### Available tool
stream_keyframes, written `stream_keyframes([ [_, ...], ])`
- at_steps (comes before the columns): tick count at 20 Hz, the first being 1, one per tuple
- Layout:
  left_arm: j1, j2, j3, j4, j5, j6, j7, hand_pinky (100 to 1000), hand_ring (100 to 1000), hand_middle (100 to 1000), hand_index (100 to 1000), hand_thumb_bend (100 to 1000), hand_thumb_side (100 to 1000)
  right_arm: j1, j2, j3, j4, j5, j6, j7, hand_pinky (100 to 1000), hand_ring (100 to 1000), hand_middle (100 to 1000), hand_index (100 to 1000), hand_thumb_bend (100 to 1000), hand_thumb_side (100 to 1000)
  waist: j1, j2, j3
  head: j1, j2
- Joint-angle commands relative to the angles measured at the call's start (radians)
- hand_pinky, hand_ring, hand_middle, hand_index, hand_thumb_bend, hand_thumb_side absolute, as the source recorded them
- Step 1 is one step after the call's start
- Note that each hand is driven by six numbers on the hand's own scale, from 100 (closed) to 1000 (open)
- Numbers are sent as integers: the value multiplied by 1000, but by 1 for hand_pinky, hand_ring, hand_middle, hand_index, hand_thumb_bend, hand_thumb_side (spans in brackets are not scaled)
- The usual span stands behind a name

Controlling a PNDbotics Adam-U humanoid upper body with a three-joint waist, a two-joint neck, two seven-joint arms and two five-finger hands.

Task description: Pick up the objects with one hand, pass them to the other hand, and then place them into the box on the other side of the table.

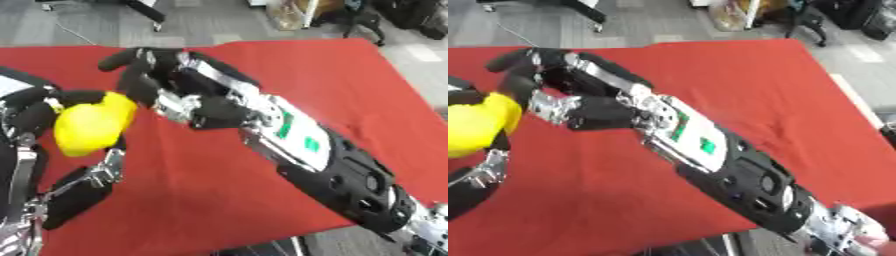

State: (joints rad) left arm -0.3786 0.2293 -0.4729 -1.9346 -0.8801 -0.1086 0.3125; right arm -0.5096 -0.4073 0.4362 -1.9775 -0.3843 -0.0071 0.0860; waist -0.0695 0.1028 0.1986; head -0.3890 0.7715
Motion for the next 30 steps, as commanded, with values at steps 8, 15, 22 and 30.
stream_keyframes([
  [8, 5, 35, 57, -8, -1, 17, 25, 278, 326, 249, 469, 100, 624, 3, -45, -91, -22, -49, -29, -71, 1000, 599, 830, 891, 100, 524, 11, -22, -6, 36, -15],
  [15, 61, 156, 186, -41, -14, 102, 92, 307, 342, 270, 487, 100, 528, 52, -74, -143, -22, 23, -122, 4, 1000, 602, 833, 898, 100, 470, 40, -31, -35, 308, -30],
  [22, 127, 313, 329, -49, -84, 199, 70, 371, 382, 327, 529, 100, 253, 127, -73, -41, -22, 121, -190, 101, 1000, 588, 841, 906, 100, 470, 81, -32, -54, 543, -2],
  [30, 155, 519, 370, 141, -207, 325, -55, 495, 444, 406, 600, 100, 100, 179, -46, 8, -22, 247, -193, 228, 1000, 581, 842, 905, 100, 470, 104, -41, -82, 595, -1],
])
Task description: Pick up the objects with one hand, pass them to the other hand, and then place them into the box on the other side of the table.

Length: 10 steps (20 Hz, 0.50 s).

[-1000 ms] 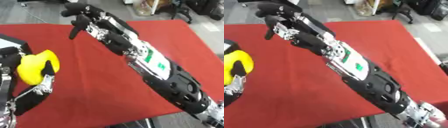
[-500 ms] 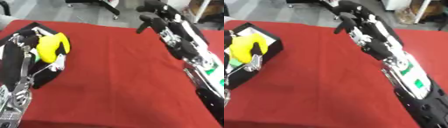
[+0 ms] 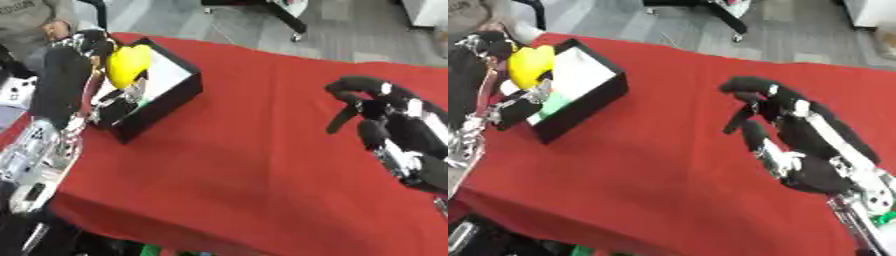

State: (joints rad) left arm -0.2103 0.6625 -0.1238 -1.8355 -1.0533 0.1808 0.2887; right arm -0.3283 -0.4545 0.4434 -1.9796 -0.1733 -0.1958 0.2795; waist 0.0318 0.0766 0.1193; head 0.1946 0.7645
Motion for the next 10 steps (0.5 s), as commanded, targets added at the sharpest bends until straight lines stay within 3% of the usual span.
stream_keyframes([
  [1, -20, 110, 20, 66, -38, 50, -45, 502, 447, 409, 603, 100, 100, 2, 6, 2, -20, 48, -6, 49, 1000, 580, 842, 905, 100, 470, 3, -16, -6, 13, 6],
  [4, -47, 182, 19, 140, -14, 92, -92, 520, 458, 423, 617, 100, 100, 10, 19, -4, -20, 62, -8, 94, 1000, 580, 843, 906, 100, 470, 0, -17, -15, 10, 6],
  [8, -169, 224, 40, 403, 10, 68, -259, 605, 512, 479, 668, 100, 100, 16, 28, -37, -20, 43, -6, 189, 1000, 580, 844, 907, 100, 470, -4, -19, -29, -16, 6],
  [10, -193, 222, 47, 484, 16, 78, -270, 698, 598, 559, 732, 181, 100, 17, 30, -45, -20, 38, -3, 204, 1000, 579, 844, 906, 100, 470, -4, -18, -34, -27, 6],
])
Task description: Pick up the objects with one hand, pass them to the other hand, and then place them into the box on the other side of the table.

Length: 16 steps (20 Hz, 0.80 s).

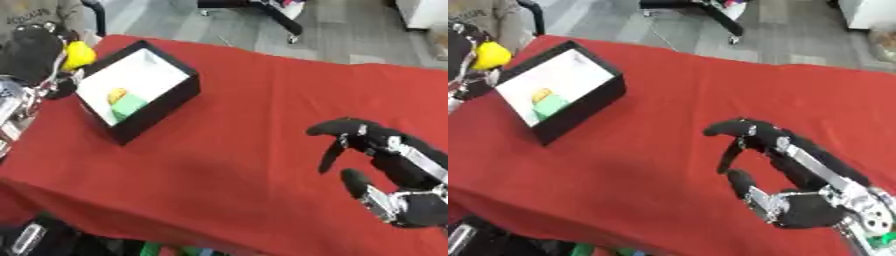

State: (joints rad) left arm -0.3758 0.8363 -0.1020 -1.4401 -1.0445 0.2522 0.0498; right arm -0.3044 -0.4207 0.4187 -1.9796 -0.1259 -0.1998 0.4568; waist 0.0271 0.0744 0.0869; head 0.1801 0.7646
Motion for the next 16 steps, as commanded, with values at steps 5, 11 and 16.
stream_keyframes([
  [5, -57, 44, 18, 201, -22, 19, -63, 870, 827, 851, 961, 750, 623, -8, -2, -25, -20, -10, -1, 40, 1000, 580, 845, 906, 100, 470, 2, -13, -10, -24, 5],
  [11, -76, 40, 21, 174, 12, 35, 40, 853, 828, 865, 969, 756, 658, -10, -1, -23, -20, -9, -3, 48, 1000, 581, 847, 907, 100, 470, 2, -12, -16, -36, 5],
  [16, -75, 47, 26, 129, 47, 40, 77, 829, 817, 854, 961, 678, 625, -12, -4, -27, -20, -11, -7, 48, 1000, 581, 846, 907, 100, 470, 4, -11, -17, -40, 3],
])
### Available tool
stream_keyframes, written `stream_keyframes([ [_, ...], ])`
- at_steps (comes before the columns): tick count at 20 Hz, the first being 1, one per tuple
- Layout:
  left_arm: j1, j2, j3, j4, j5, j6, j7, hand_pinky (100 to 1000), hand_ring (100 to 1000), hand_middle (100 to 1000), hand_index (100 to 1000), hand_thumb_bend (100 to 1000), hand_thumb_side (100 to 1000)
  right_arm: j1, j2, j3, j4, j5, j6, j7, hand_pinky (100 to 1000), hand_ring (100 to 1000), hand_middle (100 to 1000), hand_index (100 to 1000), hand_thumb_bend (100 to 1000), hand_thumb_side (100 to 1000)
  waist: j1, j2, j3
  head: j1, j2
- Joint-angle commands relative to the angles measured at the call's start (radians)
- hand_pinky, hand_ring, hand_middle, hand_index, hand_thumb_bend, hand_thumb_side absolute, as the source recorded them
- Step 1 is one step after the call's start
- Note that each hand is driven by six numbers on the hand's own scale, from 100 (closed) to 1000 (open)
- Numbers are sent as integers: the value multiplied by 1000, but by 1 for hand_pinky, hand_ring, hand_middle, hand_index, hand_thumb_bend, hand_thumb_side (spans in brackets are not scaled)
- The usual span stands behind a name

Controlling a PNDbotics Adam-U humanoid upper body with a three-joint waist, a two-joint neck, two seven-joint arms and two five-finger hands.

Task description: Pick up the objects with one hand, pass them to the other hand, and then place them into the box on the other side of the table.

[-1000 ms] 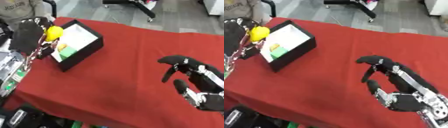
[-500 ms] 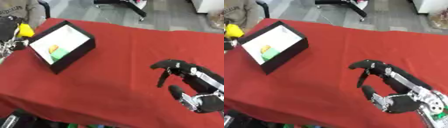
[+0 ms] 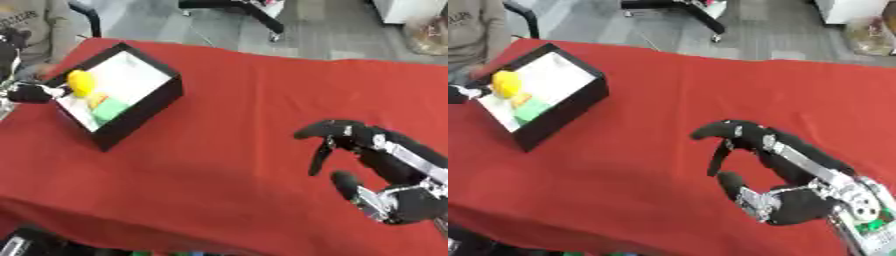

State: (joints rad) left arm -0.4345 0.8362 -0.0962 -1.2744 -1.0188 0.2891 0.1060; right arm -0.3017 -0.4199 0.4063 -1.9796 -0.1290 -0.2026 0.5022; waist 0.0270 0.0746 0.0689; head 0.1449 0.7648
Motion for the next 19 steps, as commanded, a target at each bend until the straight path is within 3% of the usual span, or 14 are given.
stream_keyframes([
  [1, -13, 49, 25, -57, 39, 4, 30, 824, 815, 850, 958, 659, 617, -14, -5, -15, -20, -7, -4, 3, 1000, 581, 846, 907, 100, 470, 4, -11, 2, -6, 2],
  [3, -4, 49, 34, -114, 94, 4, 44, 802, 806, 842, 950, 585, 610, -11, -3, -19, -20, -4, 0, 1, 1000, 580, 847, 907, 100, 470, 4, -10, 4, -7, 0],
  [5, 12, 42, 50, -209, 204, 7, 59, 752, 789, 824, 925, 389, 654, -8, 2, -25, -20, -1, 3, -7, 1000, 580, 847, 909, 100, 470, 1, -9, 7, -12, -2],
  [6, 23, 33, 61, -274, 285, 8, 69, 740, 783, 818, 916, 338, 667, -5, 4, -31, -20, 3, 3, -13, 1000, 580, 847, 909, 100, 470, -2, -8, 8, -15, -2],
  [8, 56, 5, 79, -436, 478, -7, 96, 707, 769, 803, 888, 132, 738, 1, 13, -46, -20, 8, -1, -37, 1000, 579, 845, 908, 100, 470, -10, -5, 8, -21, -3],
  [11, 118, -64, 95, -670, 780, -87, 143, 684, 759, 789, 875, 100, 806, 12, 32, -76, -20, 16, -13, -96, 999, 581, 843, 906, 100, 470, -26, 0, 6, -38, -3],
  [14, 141, -178, 89, -719, 1034, -292, 162, 670, 745, 771, 851, 100, 803, 37, 61, -114, -20, 31, -35, -183, 988, 581, 833, 899, 100, 470, -46, -2, -10, -69, 3],
  [16, 146, -259, 74, -724, 1127, -409, 126, 674, 747, 772, 850, 100, 802, 56, 86, -142, -15, 46, -48, -260, 984, 584, 831, 897, 100, 470, -60, -4, -23, -85, 5],
  [19, 153, -386, 24, -725, 1194, -486, 45, 679, 751, 776, 853, 113, 814, 89, 122, -177, -13, 92, -66, -362, 978, 592, 829, 894, 100, 470, -78, -11, -41, -97, 5],
])
